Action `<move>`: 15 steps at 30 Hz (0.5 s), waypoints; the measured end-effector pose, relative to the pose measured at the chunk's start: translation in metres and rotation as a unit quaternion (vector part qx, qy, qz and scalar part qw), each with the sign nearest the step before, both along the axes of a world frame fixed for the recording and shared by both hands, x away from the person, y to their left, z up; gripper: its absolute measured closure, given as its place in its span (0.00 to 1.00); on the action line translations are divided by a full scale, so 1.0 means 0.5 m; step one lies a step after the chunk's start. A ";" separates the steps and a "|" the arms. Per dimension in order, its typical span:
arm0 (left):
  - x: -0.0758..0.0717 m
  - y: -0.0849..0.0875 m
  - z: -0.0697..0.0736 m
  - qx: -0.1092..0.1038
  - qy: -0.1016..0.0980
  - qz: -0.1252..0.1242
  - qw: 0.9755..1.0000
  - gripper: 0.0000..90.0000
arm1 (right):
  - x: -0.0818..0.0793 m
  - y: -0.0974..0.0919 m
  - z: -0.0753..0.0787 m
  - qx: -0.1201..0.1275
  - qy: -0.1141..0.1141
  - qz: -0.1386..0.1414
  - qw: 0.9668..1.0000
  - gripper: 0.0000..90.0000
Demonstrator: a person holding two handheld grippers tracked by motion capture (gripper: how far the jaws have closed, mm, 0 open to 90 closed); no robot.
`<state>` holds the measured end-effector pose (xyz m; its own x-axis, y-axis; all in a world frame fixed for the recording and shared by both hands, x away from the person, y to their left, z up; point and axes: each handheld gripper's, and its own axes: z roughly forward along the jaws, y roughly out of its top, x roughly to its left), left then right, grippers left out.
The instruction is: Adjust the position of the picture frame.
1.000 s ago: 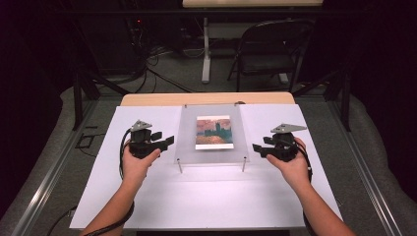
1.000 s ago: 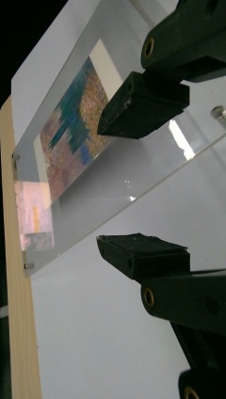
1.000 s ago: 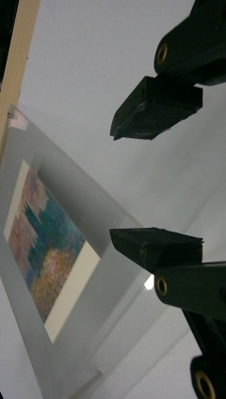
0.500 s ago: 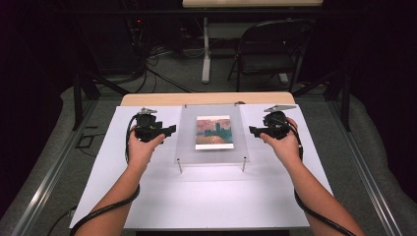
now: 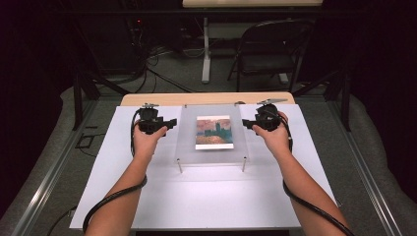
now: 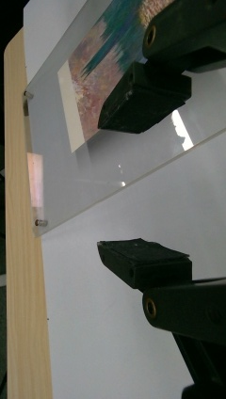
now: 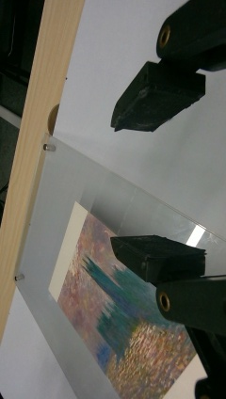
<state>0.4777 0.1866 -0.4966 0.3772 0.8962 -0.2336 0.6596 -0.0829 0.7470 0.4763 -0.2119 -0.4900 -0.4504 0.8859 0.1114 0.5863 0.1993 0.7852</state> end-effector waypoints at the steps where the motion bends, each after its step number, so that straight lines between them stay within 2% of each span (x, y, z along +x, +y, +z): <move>1: 0.002 -0.001 -0.004 -0.003 -0.002 0.002 1.000 0.40 | 0.003 0.002 -0.003 0.000 0.001 -0.002 1.000 0.41; 9: 0.010 -0.014 -0.026 -0.015 -0.002 0.007 1.000 0.41 | 0.019 0.009 -0.034 0.015 0.017 -0.014 1.000 0.42; 15: 0.021 -0.037 -0.033 -0.001 0.015 0.002 1.000 0.40 | 0.025 0.015 -0.044 0.016 0.023 -0.018 0.999 0.42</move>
